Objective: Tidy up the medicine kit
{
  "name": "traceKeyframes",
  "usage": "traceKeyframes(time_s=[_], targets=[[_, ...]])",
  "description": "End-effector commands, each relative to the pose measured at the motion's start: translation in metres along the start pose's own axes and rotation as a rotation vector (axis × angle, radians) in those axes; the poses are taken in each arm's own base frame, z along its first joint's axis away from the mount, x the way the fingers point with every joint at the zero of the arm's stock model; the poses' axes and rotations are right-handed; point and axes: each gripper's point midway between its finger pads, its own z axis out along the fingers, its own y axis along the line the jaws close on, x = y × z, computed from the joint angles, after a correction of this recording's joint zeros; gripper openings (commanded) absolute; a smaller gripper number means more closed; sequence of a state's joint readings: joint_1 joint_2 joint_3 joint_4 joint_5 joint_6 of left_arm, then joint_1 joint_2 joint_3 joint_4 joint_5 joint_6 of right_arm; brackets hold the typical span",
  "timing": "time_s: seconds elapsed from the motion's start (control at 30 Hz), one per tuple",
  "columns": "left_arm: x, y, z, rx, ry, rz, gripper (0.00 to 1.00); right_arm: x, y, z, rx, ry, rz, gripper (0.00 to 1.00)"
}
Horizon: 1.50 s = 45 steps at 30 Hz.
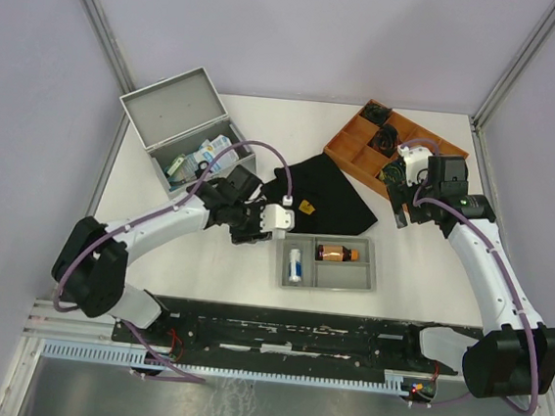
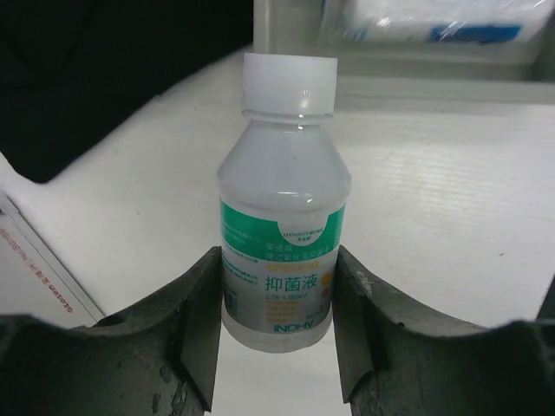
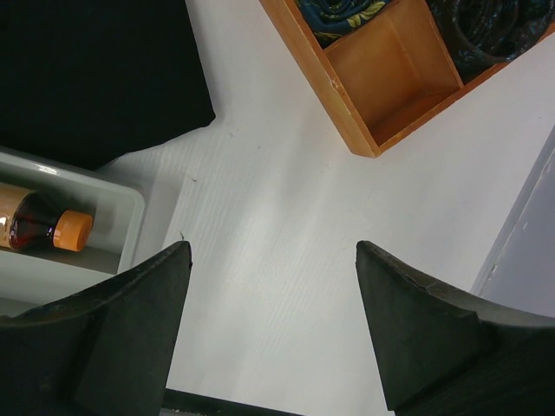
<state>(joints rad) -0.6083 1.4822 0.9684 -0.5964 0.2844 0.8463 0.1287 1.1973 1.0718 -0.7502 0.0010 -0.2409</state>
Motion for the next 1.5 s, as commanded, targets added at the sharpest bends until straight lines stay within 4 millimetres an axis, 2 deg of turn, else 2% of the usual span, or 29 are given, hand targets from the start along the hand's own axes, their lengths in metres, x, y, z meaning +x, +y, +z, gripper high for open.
traceKeyframes(time_s=[0.0,0.2,0.37,0.47,0.63,0.8,0.93,1.47], targets=[[-0.055,-0.014,-0.02,-0.023,-0.113,0.016,0.36,-0.018,-0.009,-0.011,0.033,-0.06,0.002,0.85],[-0.119,-0.042,-0.011,0.021,-0.22,0.01,0.36,-0.015,-0.018,-0.007,0.084,-0.039,0.009,0.85],[-0.165,-0.069,0.013,0.071,-0.252,0.008,0.35,-0.01,-0.021,0.0,0.1,-0.007,0.006,0.85],[-0.185,-0.081,0.031,0.091,-0.254,-0.012,0.35,-0.009,-0.023,0.002,0.11,0.003,0.002,0.85],[-0.207,-0.097,0.057,0.123,-0.252,-0.051,0.34,-0.008,-0.024,0.003,0.117,0.007,-0.001,0.86],[-0.217,-0.104,0.076,0.131,-0.234,-0.069,0.34,-0.008,-0.022,0.004,0.105,0.005,-0.001,0.86],[-0.218,-0.108,0.082,0.151,-0.228,-0.079,0.36,-0.007,-0.021,0.004,0.098,0.006,-0.003,0.86],[-0.204,-0.114,0.1,0.171,-0.179,-0.063,0.45,-0.007,-0.018,0.002,0.082,0.002,-0.009,0.86]])
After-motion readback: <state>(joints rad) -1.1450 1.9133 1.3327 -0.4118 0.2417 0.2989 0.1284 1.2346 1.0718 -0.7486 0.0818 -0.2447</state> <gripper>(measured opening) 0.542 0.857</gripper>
